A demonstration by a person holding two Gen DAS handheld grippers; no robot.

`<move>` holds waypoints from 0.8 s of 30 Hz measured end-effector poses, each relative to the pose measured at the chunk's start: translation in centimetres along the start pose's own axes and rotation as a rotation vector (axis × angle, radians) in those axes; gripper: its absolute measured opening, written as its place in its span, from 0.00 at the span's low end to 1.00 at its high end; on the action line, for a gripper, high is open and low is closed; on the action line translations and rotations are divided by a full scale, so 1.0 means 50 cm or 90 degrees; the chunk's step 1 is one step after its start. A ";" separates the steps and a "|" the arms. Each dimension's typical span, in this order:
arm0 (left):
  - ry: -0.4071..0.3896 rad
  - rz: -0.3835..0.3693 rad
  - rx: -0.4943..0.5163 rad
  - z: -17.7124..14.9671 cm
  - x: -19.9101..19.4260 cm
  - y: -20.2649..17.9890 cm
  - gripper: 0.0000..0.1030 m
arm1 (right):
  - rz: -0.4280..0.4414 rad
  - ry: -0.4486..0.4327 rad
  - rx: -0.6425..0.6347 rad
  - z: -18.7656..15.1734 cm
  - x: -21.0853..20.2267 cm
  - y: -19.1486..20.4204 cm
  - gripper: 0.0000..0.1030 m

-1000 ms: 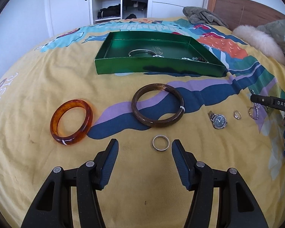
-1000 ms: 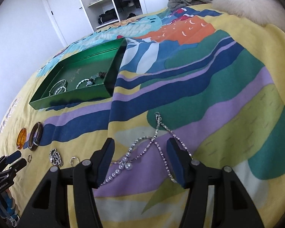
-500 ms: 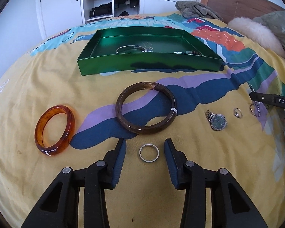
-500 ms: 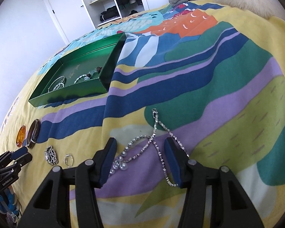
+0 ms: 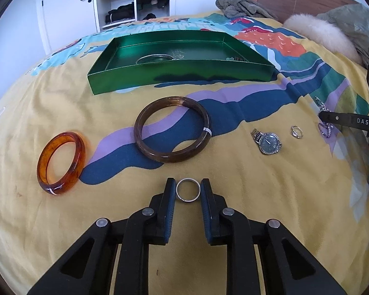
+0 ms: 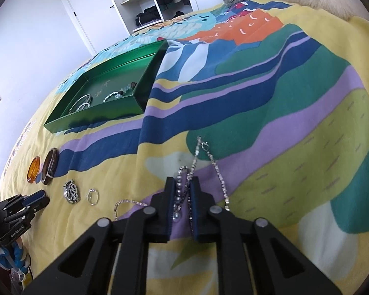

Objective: Organize jewelry
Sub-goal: 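Close the left tool on the silver ring while the right tool grasps the rhinestone necklace, then lift and carry the ring and necklace with both tools toward the green tray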

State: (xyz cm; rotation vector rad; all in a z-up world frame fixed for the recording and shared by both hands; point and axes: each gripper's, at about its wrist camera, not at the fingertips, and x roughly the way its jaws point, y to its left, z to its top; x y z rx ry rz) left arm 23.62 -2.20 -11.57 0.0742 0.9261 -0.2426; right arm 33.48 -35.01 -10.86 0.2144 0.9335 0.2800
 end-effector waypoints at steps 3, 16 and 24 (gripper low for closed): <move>-0.001 -0.002 0.000 -0.003 -0.007 -0.004 0.19 | 0.009 -0.012 0.008 -0.007 -0.017 -0.003 0.08; -0.036 -0.007 -0.004 -0.005 -0.069 -0.014 0.19 | 0.036 -0.061 0.004 -0.055 -0.120 0.014 0.06; -0.065 -0.014 -0.002 -0.012 -0.129 -0.023 0.19 | 0.047 -0.078 0.000 -0.099 -0.184 0.038 0.05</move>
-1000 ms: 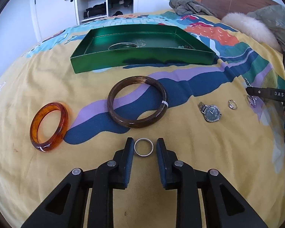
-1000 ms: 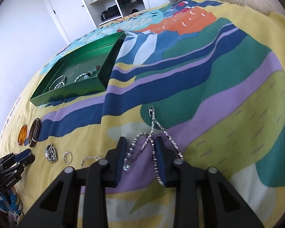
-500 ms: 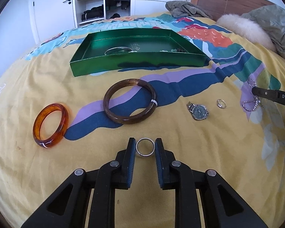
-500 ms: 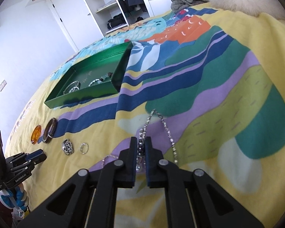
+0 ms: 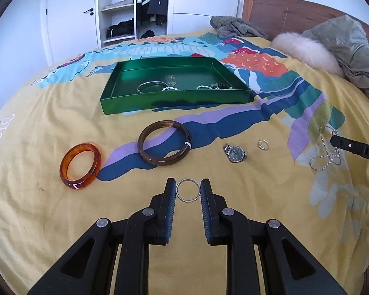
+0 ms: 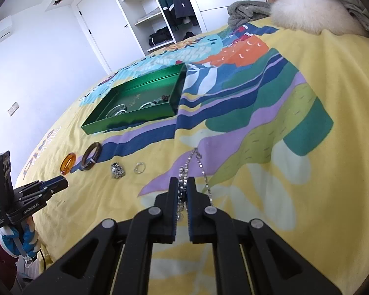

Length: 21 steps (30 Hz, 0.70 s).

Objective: Organize jewelry
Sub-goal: 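Lift and carry the ring and necklace with both tools toward the green tray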

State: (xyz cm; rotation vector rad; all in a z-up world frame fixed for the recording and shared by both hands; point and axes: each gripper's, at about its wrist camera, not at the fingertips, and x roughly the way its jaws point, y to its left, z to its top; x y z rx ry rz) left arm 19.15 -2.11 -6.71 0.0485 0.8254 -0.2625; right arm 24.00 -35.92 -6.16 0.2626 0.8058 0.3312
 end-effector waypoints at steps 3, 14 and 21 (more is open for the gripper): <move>-0.013 -0.003 -0.002 0.001 -0.025 -0.003 0.19 | 0.005 -0.009 -0.007 -0.008 -0.026 0.017 0.05; -0.068 -0.016 -0.020 0.008 -0.119 0.001 0.19 | 0.018 -0.052 -0.046 -0.007 -0.119 0.109 0.05; -0.110 -0.019 -0.030 0.020 -0.190 0.016 0.19 | 0.023 -0.090 -0.080 0.014 -0.183 0.187 0.05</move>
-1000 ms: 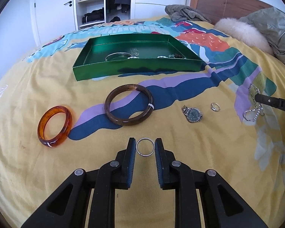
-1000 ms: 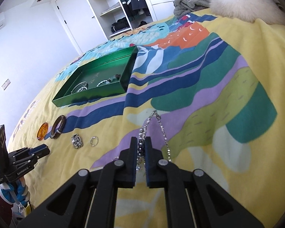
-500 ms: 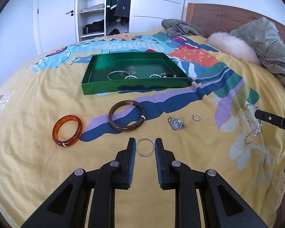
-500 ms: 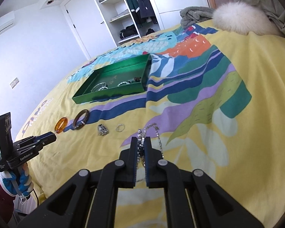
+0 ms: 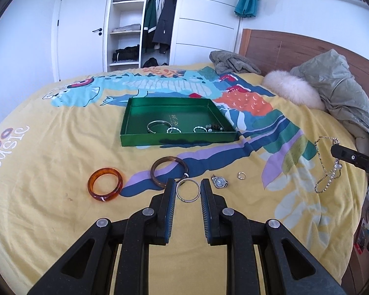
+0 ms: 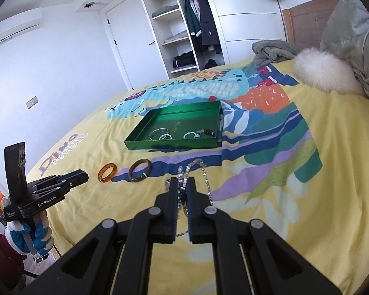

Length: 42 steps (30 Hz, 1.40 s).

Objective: Organize jewelry
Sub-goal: 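Lift and carry the ring and necklace with both tools toward the green tray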

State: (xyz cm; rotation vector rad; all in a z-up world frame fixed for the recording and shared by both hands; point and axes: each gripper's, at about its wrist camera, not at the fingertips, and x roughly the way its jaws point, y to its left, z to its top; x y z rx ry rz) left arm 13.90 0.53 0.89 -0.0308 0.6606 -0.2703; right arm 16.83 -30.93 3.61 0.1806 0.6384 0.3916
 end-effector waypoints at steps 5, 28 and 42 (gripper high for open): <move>-0.033 0.002 -0.004 0.023 -0.052 0.007 0.19 | 0.006 -0.024 -0.027 0.029 -0.038 0.058 0.05; -0.147 0.010 0.011 0.211 -0.189 0.023 0.20 | 0.007 -0.123 -0.098 0.228 -0.123 0.224 0.05; -0.171 0.017 -0.005 0.367 -0.162 0.057 0.20 | 0.010 -0.176 -0.122 0.451 -0.126 0.290 0.05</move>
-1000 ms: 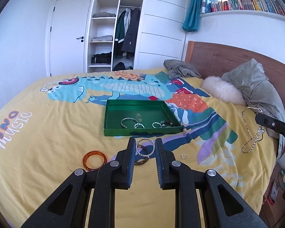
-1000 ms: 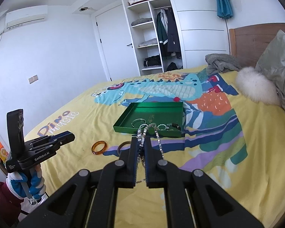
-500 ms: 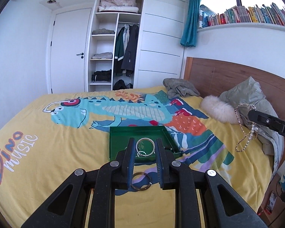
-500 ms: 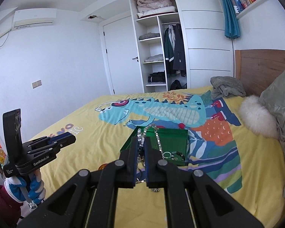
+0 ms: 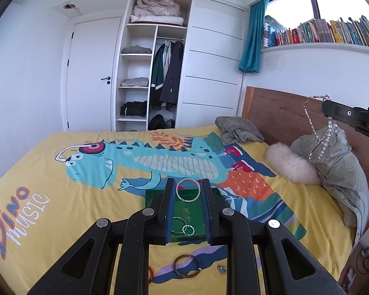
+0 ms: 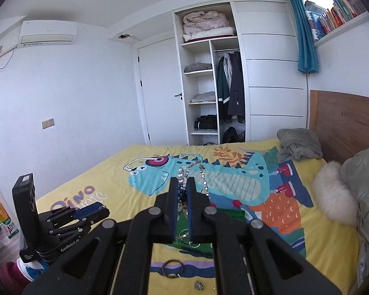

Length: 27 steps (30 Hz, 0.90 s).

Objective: Organize jewelry
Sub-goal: 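Lift and carry the ring and necklace with both tools toward the green tray, then lower into the tray and open the left tool while the right tool releases the necklace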

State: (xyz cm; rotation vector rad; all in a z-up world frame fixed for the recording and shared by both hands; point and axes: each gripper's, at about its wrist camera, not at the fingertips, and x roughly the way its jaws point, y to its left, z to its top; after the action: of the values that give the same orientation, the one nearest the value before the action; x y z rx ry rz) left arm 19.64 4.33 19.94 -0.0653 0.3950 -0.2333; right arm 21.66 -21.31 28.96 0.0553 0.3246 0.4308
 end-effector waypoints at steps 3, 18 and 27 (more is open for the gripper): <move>0.001 0.010 0.000 0.029 0.034 0.015 0.19 | -0.005 -0.001 -0.013 0.037 0.036 0.004 0.05; 0.169 0.059 -0.007 -0.080 0.437 0.082 0.19 | 0.003 0.158 0.030 -0.143 0.477 -0.134 0.05; 0.270 0.104 -0.006 -0.188 0.679 0.088 0.19 | 0.013 0.278 0.064 -0.339 0.701 -0.240 0.06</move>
State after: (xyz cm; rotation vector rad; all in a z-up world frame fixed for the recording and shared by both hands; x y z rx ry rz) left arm 47.38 0.38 -1.87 0.0086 0.8199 -0.0824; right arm 51.13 -17.79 1.02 0.0629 0.7771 0.4447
